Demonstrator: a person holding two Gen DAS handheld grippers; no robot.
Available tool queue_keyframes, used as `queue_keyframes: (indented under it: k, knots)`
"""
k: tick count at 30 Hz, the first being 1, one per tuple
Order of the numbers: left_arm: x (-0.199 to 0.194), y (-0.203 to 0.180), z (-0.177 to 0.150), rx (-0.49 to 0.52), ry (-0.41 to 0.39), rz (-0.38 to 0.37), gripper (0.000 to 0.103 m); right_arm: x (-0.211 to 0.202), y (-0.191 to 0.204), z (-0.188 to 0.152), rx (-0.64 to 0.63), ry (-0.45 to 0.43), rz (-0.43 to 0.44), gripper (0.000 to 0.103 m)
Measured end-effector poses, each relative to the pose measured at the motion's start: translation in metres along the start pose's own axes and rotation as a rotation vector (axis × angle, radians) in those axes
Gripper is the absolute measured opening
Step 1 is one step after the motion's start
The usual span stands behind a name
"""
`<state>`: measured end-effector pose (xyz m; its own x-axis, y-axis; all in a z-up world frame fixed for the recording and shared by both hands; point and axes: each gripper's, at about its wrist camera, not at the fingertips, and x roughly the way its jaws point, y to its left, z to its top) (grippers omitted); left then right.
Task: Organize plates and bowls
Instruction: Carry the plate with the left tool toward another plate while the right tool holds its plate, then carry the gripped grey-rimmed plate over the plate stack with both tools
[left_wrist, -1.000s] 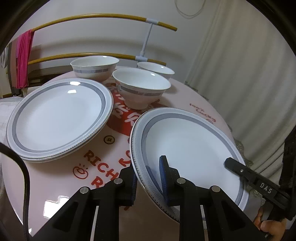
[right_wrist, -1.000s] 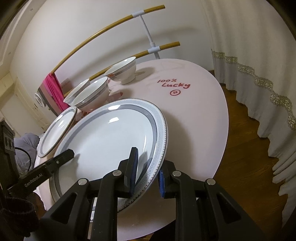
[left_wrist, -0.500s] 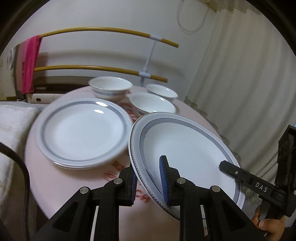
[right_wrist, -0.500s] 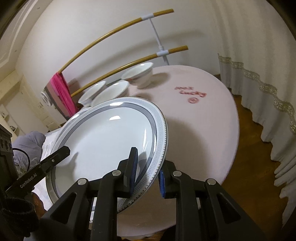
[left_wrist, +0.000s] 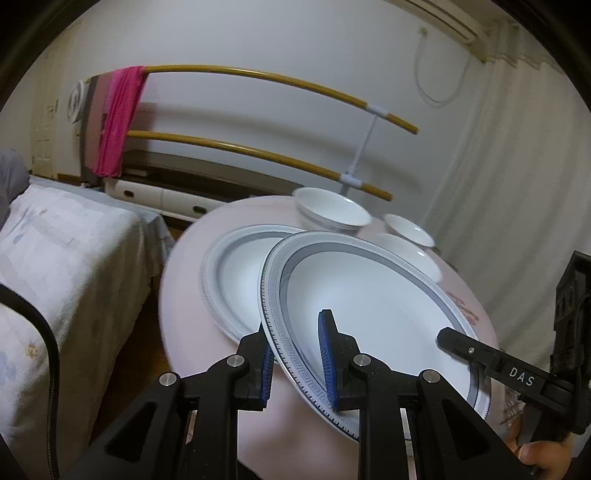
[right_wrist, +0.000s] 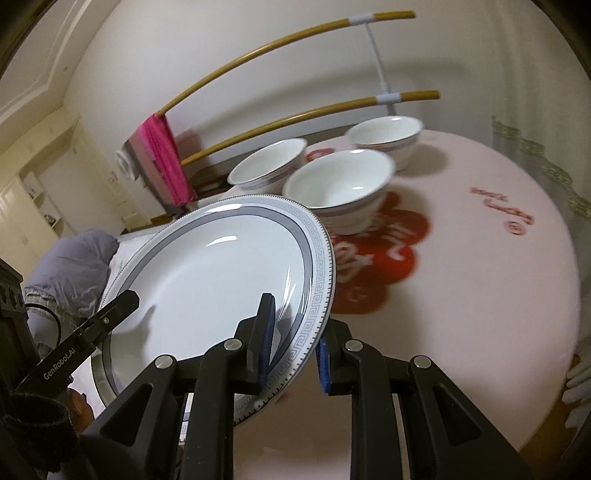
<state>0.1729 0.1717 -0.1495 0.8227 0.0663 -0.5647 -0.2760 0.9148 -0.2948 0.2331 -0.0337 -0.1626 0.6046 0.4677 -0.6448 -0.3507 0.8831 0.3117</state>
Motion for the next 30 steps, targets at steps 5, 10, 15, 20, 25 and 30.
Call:
queue_keyframes:
  k: [5, 10, 15, 20, 25, 30]
  knots:
    - [0.006, 0.015, 0.003, -0.015, 0.002, 0.022, 0.019, 0.026, 0.018, 0.005, -0.018, 0.035, 0.006, 0.02]
    - [0.022, 0.02, 0.008, -0.027, 0.017, 0.026, 0.019, 0.044, 0.022, 0.011, -0.015, 0.06, 0.001, 0.02]
    - [0.039, 0.025, 0.018, -0.039, 0.033, 0.027, 0.019, 0.056, 0.023, 0.011, -0.01, 0.076, -0.01, 0.02]
    - [0.046, 0.031, 0.025, -0.046, 0.037, 0.024, 0.019, 0.063, 0.027, 0.016, -0.013, 0.077, -0.022, 0.02]
    - [0.053, 0.033, 0.026, -0.051, 0.049, 0.023, 0.02, 0.065, 0.031, 0.017, -0.01, 0.082, -0.059, 0.02]
    - [0.059, 0.035, 0.028, -0.055, 0.054, 0.025, 0.021, 0.067, 0.035, 0.018, -0.021, 0.084, -0.102, 0.02]
